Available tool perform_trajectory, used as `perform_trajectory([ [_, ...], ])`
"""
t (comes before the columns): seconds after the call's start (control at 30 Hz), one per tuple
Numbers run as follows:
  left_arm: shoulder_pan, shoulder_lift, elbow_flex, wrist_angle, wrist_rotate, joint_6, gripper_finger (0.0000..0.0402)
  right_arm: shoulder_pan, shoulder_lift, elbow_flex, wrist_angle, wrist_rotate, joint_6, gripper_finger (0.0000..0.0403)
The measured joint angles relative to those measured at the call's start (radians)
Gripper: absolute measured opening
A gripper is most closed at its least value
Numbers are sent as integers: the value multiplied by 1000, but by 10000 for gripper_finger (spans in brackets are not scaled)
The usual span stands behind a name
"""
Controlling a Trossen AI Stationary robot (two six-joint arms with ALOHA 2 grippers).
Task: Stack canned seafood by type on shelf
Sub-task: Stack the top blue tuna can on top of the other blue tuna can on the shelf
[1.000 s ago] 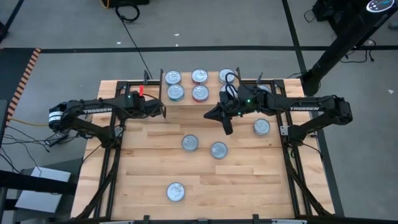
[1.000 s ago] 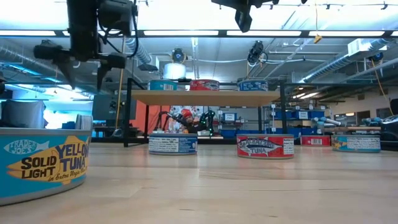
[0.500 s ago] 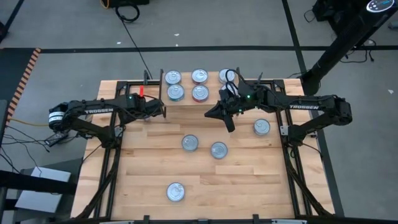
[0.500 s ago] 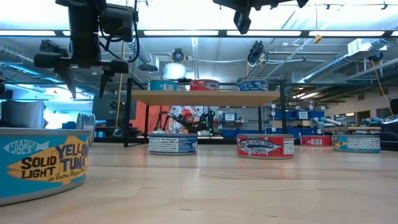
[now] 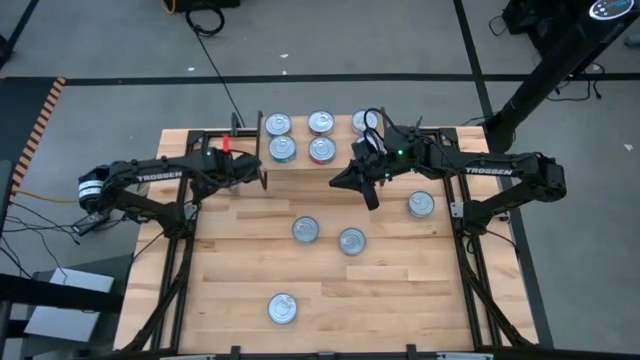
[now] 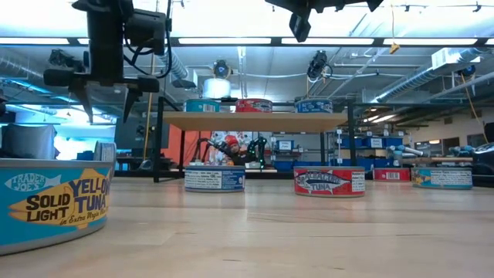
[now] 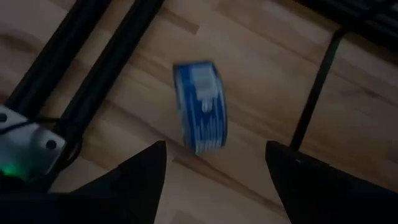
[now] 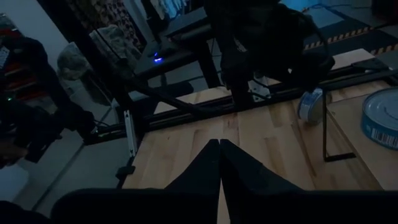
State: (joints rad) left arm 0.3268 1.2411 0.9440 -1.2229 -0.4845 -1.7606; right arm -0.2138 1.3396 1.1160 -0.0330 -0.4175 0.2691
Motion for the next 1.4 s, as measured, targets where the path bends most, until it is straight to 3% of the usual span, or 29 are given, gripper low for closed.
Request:
perform_trajectory([
  [0.27,135,0,0,53,77,165,278,-19,0,0,2,-30,-4,22],
  [0.53,258,33,0,66,86,247,278,-19,0,0,2,-51,-29,22],
  [1.07,290,253,-3,111,94,298,278,-67,0,0,11,-141,-42,23],
  [1.4,302,269,-64,241,99,338,275,-90,0,0,11,-164,-41,23],
])
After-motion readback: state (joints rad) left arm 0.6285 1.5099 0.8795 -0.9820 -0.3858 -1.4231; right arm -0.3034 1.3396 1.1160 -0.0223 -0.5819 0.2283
